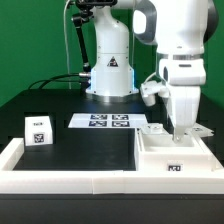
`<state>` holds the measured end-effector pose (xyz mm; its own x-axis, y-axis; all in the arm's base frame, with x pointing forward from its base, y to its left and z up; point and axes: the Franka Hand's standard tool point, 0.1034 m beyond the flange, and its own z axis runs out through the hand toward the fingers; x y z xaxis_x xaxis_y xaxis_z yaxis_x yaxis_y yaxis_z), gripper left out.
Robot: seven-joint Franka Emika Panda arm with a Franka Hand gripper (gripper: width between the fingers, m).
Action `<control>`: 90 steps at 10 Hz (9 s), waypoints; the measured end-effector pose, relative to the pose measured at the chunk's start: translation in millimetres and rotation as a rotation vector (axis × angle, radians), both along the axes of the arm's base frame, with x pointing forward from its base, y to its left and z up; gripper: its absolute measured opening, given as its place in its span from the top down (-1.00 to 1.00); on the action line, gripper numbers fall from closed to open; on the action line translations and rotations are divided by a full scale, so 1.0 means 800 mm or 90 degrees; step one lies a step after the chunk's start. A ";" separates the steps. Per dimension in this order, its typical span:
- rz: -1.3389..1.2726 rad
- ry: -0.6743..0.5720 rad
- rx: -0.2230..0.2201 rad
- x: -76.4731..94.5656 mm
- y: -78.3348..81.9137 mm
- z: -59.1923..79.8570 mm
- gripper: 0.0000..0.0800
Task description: Assemble cabinet
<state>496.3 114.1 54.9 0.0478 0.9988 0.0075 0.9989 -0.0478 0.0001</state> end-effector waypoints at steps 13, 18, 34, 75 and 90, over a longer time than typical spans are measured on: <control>0.133 -0.036 0.043 -0.110 0.060 -0.017 -0.99; 0.179 -0.050 0.050 -0.124 0.061 -0.023 -0.99; 0.262 -0.016 0.059 -0.176 0.085 -0.057 0.83; -0.008 -0.040 0.001 -0.029 -0.006 0.002 0.82; 0.045 -0.060 0.000 0.080 -0.015 0.002 0.82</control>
Offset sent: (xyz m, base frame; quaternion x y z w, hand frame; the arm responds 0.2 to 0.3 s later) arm -0.0572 0.0402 0.0037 -0.0052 0.0172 0.0027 0.9998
